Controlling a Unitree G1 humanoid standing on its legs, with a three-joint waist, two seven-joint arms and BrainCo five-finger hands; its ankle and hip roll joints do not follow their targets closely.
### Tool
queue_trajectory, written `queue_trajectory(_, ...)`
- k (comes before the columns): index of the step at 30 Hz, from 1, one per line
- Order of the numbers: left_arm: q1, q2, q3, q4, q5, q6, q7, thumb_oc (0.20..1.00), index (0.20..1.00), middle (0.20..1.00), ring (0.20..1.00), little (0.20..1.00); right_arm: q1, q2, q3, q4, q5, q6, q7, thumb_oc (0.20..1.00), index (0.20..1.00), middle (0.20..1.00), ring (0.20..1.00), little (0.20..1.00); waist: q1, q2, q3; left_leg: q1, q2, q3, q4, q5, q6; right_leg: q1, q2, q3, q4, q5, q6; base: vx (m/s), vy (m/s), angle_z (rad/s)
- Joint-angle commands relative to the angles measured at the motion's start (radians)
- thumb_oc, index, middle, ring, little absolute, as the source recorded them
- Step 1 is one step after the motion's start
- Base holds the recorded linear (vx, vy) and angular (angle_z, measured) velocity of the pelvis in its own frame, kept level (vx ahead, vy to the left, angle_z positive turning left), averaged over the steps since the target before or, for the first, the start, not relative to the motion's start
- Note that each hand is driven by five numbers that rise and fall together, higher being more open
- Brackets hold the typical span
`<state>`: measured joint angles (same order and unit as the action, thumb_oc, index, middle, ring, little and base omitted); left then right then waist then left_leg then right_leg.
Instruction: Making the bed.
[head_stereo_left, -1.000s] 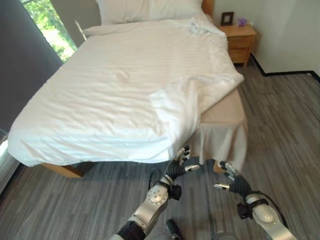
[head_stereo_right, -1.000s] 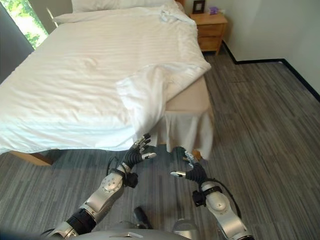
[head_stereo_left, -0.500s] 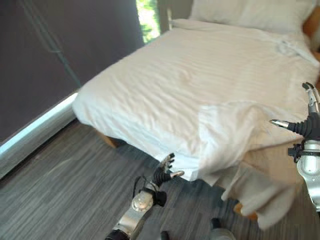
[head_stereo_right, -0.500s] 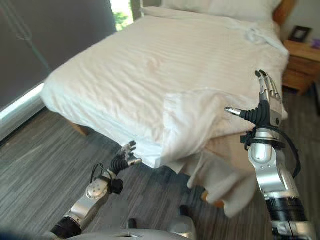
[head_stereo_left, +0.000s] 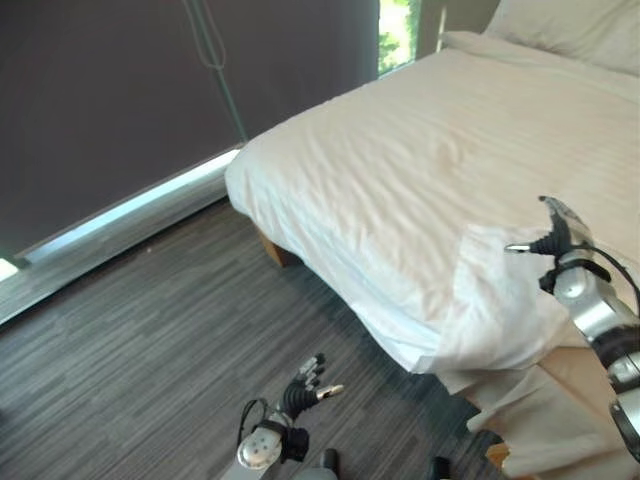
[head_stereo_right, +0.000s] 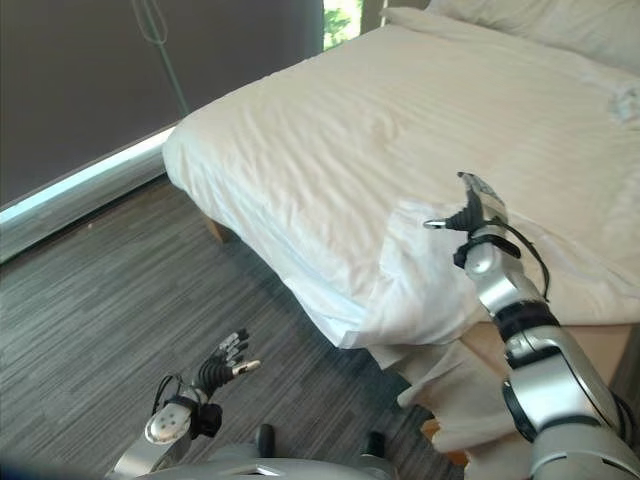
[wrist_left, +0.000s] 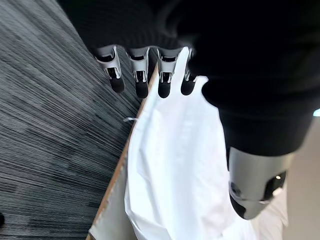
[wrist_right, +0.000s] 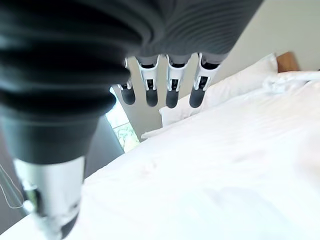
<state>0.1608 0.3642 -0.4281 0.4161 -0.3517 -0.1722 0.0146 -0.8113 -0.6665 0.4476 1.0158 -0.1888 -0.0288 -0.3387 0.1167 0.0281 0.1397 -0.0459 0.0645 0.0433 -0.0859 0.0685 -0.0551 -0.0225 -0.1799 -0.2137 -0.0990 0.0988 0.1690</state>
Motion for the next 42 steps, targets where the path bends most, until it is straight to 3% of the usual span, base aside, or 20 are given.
queue_trajectory(1, -0.079, 0.057, -0.005, -0.010, -0.045, -0.065, -0.003, 1.000, 1.000, 1.000, 1.000, 1.000, -0.238, -0.014, 0.085, 0.128, 0.009, -0.003, -0.018, 1.000, 1.000, 1.000, 1.000, 1.000, 0.044, -0.043, 0.126, -0.054, 0.001, 0.031, -0.001, -0.038, -0.052, -0.033, -0.029, 0.038, 0.015, -0.036, 0.019, -0.16, -0.030, 0.40)
queue_trajectory(4, -0.104, 0.040, -0.012, 0.063, -0.036, -0.083, 0.014, 1.000, 1.000, 1.000, 1.000, 1.000, -0.259, 0.012, 0.115, 0.252, -0.005, 0.013, -0.010, 1.000, 1.000, 1.000, 1.000, 1.000, 0.049, -0.019, 0.146, -0.139, 0.009, 0.030, -0.001, -0.009, -0.067, -0.116, -0.026, 0.046, 0.017, -0.025, 0.015, -0.10, -0.017, 0.20)
queue_trajectory(9, -0.114, 0.010, -0.020, 0.105, -0.046, -0.088, 0.018, 1.000, 1.000, 1.000, 1.000, 1.000, -0.223, 0.032, 0.106, 0.299, -0.026, 0.031, -0.019, 1.000, 1.000, 1.000, 1.000, 1.000, 0.037, -0.006, 0.144, -0.170, 0.013, 0.040, -0.001, -0.002, -0.070, -0.148, -0.025, 0.060, 0.014, -0.023, 0.014, -0.02, 0.005, -0.04)
queue_trajectory(18, -0.133, -0.008, -0.017, 0.093, -0.046, -0.077, -0.003, 1.000, 1.000, 1.000, 1.000, 1.000, -0.072, -0.069, 0.067, 0.195, -0.041, 0.028, 0.001, 1.000, 1.000, 1.000, 1.000, 1.000, -0.018, -0.007, 0.125, -0.095, 0.003, 0.071, -0.001, -0.037, -0.062, -0.096, -0.040, 0.079, 0.012, -0.038, 0.021, -0.01, 0.013, -0.06)
queue_trajectory(19, -0.132, -0.009, -0.018, 0.087, -0.043, -0.073, -0.011, 1.000, 1.000, 1.000, 1.000, 1.000, -0.050, -0.083, 0.061, 0.157, -0.042, 0.022, 0.011, 0.812, 0.812, 0.812, 0.812, 0.812, -0.028, -0.012, 0.119, -0.079, 0.000, 0.075, -0.001, -0.044, -0.060, -0.083, -0.042, 0.079, 0.012, -0.041, 0.023, 0.00, 0.000, 0.00)
queue_trajectory(20, -0.129, -0.010, -0.018, 0.086, -0.040, -0.071, -0.015, 1.000, 1.000, 1.000, 1.000, 1.000, -0.032, -0.102, 0.051, 0.117, -0.037, 0.019, 0.024, 0.561, 0.561, 0.561, 0.561, 0.561, -0.037, -0.016, 0.115, -0.067, 0.000, 0.078, -0.001, -0.050, -0.058, -0.074, -0.042, 0.080, 0.012, -0.043, 0.024, 0.00, 0.000, 0.00)
queue_trajectory(21, -0.126, -0.014, -0.020, 0.087, -0.037, -0.069, -0.020, 1.000, 1.000, 1.000, 1.000, 1.000, -0.010, -0.110, 0.047, 0.077, -0.036, 0.015, 0.036, 0.200, 0.200, 0.200, 0.200, 0.200, -0.046, -0.021, 0.111, -0.053, -0.002, 0.083, -0.001, -0.057, -0.054, -0.065, -0.043, 0.085, 0.012, -0.044, 0.025, 0.00, -0.021, -0.15)
queue_trajectory(26, -0.123, -0.034, -0.027, 0.101, -0.021, -0.055, -0.038, 1.000, 1.000, 1.000, 1.000, 1.000, 0.111, -0.144, -0.004, -0.054, -0.007, -0.008, 0.074, 0.200, 0.200, 0.200, 0.200, 0.200, -0.082, -0.043, 0.090, -0.002, -0.003, 0.101, -0.001, -0.076, -0.043, -0.031, -0.046, 0.098, 0.012, -0.046, 0.029, 0.01, -0.020, -0.20)
queue_trajectory(32, -0.113, -0.065, -0.004, 0.093, 0.033, -0.025, -0.042, 1.000, 1.000, 1.000, 1.000, 1.000, 0.489, -0.154, -0.243, -0.433, 0.020, -0.049, 0.076, 0.200, 0.200, 0.200, 0.200, 0.200, -0.147, -0.059, 0.072, 0.054, 0.003, 0.126, -0.001, -0.101, -0.032, 0.001, -0.044, 0.118, 0.012, -0.046, 0.036, 0.00, -0.003, -0.17)
queue_trajectory(36, -0.120, -0.091, 0.013, 0.120, 0.074, -0.013, -0.042, 1.000, 1.000, 1.000, 1.000, 1.000, 0.793, -0.059, -0.419, -0.613, 0.027, -0.078, 0.092, 0.200, 0.200, 0.200, 0.200, 0.200, -0.191, -0.071, 0.063, 0.080, 0.005, 0.144, -0.001, -0.113, -0.023, 0.012, -0.041, 0.133, 0.012, -0.040, 0.040, 0.00, 0.003, -0.14)
queue_trajectory(37, -0.120, -0.091, 0.012, 0.120, 0.074, -0.013, -0.042, 1.000, 1.000, 1.000, 1.000, 1.000, 0.794, -0.059, -0.420, -0.614, 0.027, -0.077, 0.092, 0.200, 0.200, 0.200, 0.200, 0.200, -0.190, -0.071, 0.063, 0.080, 0.005, 0.144, -0.001, -0.113, -0.023, 0.012, -0.041, 0.133, 0.012, -0.040, 0.040, -0.01, 0.006, -0.22)
queue_trajectory(38, -0.134, -0.103, 0.013, 0.134, 0.089, -0.012, -0.035, 1.000, 1.000, 1.000, 1.000, 1.000, 0.875, 0.010, -0.437, -0.618, 0.035, -0.083, 0.098, 0.200, 0.200, 0.200, 0.200, 0.200, -0.213, -0.075, 0.060, 0.094, 0.007, 0.154, -0.001, -0.119, -0.020, 0.014, -0.039, 0.147, 0.016, -0.036, 0.041, -0.01, 0.010, -0.19)
queue_trajectory(42, -0.162, -0.125, -0.003, 0.159, 0.108, -0.014, -0.012, 1.000, 1.000, 1.000, 1.000, 1.000, 1.037, 0.144, -0.470, -0.560, 0.112, -0.094, 0.115, 0.200, 0.200, 0.200, 0.200, 0.200, -0.265, -0.079, 0.059, 0.122, 0.009, 0.185, -0.001, -0.130, -0.018, 0.010, -0.032, 0.177, 0.028, -0.026, 0.044, -0.02, 0.024, -0.30)
